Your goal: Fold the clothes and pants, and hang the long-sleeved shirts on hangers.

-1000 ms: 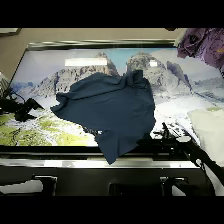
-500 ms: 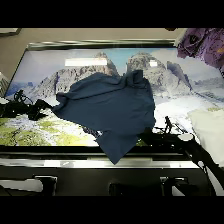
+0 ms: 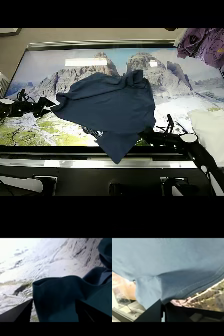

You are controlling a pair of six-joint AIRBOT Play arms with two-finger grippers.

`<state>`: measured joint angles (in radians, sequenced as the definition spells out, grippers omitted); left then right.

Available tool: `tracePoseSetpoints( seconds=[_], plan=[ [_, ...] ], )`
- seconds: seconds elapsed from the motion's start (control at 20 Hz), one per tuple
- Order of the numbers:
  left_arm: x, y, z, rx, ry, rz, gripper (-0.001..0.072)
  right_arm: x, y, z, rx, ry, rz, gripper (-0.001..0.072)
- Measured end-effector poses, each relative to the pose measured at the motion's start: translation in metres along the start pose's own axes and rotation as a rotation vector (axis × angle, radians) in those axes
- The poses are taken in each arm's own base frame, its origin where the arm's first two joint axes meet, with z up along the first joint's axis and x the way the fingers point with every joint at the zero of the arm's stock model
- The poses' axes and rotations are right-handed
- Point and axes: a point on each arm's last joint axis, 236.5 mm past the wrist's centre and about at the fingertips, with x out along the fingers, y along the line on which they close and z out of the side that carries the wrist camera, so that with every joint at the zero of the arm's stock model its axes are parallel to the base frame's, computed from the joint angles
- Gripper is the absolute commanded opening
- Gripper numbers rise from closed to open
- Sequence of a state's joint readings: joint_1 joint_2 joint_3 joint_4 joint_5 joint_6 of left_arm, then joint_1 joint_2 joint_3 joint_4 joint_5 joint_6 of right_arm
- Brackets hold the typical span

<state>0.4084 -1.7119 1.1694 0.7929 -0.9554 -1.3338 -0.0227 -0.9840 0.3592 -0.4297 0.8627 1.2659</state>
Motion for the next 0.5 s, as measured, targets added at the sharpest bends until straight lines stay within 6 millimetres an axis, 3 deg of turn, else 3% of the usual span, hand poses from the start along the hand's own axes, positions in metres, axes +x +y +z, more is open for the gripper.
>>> tracePoseSetpoints(
  seconds=[0.05,0.1,0.3,0.4,0.5],
  plan=[
    [0.004,0.000,0.002,0.005,-0.003,0.004,0.0211,-0.002,0.002,0.001,-0.004,-0.006,0.005,0.0026],
    [0.009,0.002,0.002,0.020,0.002,0.016,0.0009,-0.003,0.004,0.001,-0.010,-0.012,0.009,0.0026],
    [0.013,-0.012,0.004,0.072,0.021,0.016,0.0013,-0.011,0.018,0.009,-0.054,-0.040,0.020,0.0024],
    [0.001,-0.032,0.015,0.108,-0.003,-0.011,0.0012,-0.020,0.032,0.025,-0.123,-0.071,0.007,0.0024],
    [-0.025,-0.064,0.028,0.168,-0.041,-0.049,0.0012,-0.038,0.056,0.051,-0.228,-0.130,-0.026,0.0024]
  ],
)
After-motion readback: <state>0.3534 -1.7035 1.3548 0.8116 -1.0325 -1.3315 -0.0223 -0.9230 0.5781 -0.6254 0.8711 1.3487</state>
